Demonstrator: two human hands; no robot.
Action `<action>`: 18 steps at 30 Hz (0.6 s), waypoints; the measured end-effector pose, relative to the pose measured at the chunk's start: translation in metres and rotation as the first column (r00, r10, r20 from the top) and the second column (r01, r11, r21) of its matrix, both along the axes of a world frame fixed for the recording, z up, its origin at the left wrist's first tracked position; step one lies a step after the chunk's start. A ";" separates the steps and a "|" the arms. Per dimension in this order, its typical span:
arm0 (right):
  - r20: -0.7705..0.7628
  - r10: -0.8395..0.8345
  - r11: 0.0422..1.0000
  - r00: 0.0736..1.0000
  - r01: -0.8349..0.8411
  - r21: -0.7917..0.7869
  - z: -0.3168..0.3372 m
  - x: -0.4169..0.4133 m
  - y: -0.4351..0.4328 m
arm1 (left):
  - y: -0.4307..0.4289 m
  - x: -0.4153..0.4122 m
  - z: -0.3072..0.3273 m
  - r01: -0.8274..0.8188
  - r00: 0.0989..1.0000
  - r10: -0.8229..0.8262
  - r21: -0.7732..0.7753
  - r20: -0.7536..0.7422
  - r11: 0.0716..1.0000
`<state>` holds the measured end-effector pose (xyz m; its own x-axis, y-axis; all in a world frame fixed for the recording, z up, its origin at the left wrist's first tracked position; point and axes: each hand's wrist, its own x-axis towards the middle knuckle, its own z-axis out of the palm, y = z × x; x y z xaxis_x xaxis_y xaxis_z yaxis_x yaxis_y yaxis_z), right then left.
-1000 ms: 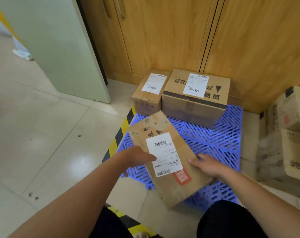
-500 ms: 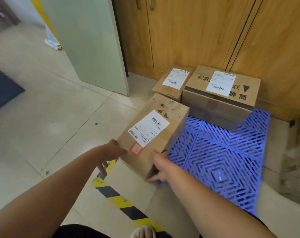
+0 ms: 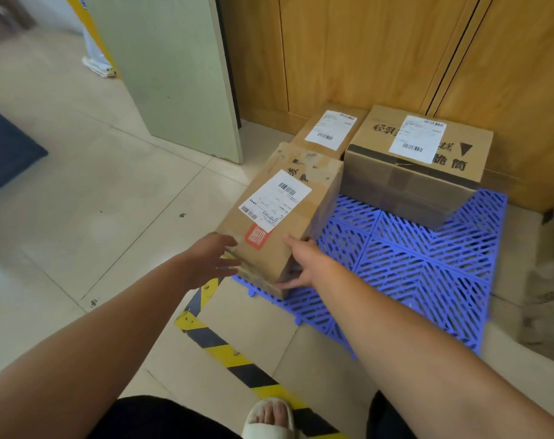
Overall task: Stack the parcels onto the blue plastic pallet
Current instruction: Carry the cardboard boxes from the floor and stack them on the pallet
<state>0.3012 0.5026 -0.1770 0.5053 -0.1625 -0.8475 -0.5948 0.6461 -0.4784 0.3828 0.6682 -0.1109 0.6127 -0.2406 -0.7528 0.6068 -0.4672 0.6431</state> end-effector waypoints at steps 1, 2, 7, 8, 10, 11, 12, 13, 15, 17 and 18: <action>0.014 -0.007 1.000 1.000 0.007 0.018 -0.003 -0.002 -0.002 | 0.000 0.000 0.000 -0.002 1.000 0.002 0.005 0.011 1.000; 0.028 -0.011 0.999 1.000 0.010 0.033 -0.005 -0.004 -0.003 | 0.000 0.000 -0.001 0.004 1.000 -0.004 0.015 0.025 1.000; 0.035 -0.008 0.999 0.999 0.006 0.052 -0.009 -0.006 -0.005 | 0.002 0.002 -0.006 0.020 0.998 -0.024 0.060 0.053 0.998; 0.031 -0.002 0.999 1.000 0.000 0.051 -0.010 -0.006 -0.006 | 0.002 0.001 -0.007 0.036 0.998 -0.040 0.073 0.053 0.997; 0.028 0.005 0.999 1.000 -0.007 0.050 -0.010 -0.006 -0.006 | 0.000 -0.001 -0.009 0.064 0.997 -0.069 0.095 0.045 0.993; 0.031 0.008 0.999 0.999 -0.010 0.049 -0.010 -0.007 -0.005 | 0.000 -0.001 -0.010 0.076 0.996 -0.081 0.105 0.043 0.991; 0.037 0.008 0.999 0.999 -0.010 0.047 -0.010 -0.007 -0.005 | 0.000 -0.001 -0.010 0.089 0.994 -0.095 0.118 0.046 0.989; 0.039 0.006 0.999 0.999 -0.007 0.044 -0.009 -0.007 -0.004 | 0.000 0.000 -0.010 0.105 0.992 -0.112 0.135 0.050 0.985; 0.039 0.006 0.999 0.999 -0.007 0.043 -0.010 -0.006 -0.002 | 0.001 0.001 -0.010 0.135 0.988 -0.146 0.163 0.055 0.977; 0.031 0.012 0.999 0.999 -0.013 0.035 -0.009 -0.005 0.002 | 0.001 0.002 -0.010 0.148 0.986 -0.159 0.177 0.051 0.973; 0.025 0.009 1.000 1.000 -0.009 0.028 -0.009 -0.005 0.004 | 0.001 0.001 -0.010 0.149 0.986 -0.160 0.182 0.048 0.972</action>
<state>0.2962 0.5065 -0.1862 0.5279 -0.1343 -0.8386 -0.5884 0.6542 -0.4752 0.3843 0.6695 -0.1207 0.6251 -0.2024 -0.7539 0.4800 -0.6619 0.5757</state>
